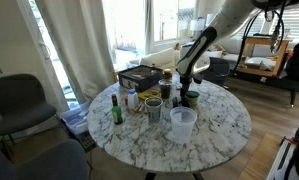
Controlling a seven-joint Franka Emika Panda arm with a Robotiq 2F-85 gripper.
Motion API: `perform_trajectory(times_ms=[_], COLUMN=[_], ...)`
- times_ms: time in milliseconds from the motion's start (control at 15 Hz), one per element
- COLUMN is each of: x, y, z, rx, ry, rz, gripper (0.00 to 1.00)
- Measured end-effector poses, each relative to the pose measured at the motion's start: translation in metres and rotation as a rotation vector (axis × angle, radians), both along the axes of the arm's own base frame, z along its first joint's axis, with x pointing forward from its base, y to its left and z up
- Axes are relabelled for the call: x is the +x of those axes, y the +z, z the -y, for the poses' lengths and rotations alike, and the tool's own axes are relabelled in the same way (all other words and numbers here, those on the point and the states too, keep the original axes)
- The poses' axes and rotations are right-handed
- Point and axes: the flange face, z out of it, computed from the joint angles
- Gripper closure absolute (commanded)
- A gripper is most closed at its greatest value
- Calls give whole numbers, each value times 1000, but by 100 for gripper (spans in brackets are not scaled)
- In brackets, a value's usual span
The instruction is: Place the wooden block on the other block
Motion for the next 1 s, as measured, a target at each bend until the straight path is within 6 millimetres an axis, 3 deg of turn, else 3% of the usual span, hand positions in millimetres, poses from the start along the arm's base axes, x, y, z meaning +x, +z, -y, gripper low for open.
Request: perform_trajectory(times_ms=[200,400,800,1000], x=[-9,-18,-29,-23], y=[5,9,21,29], z=[43,72,90,96], rx=[-27,-11,12,-3], ry=[-29,-25,23,41], rz=[-71,-165,-350,-338], gripper=[0,0,0,0])
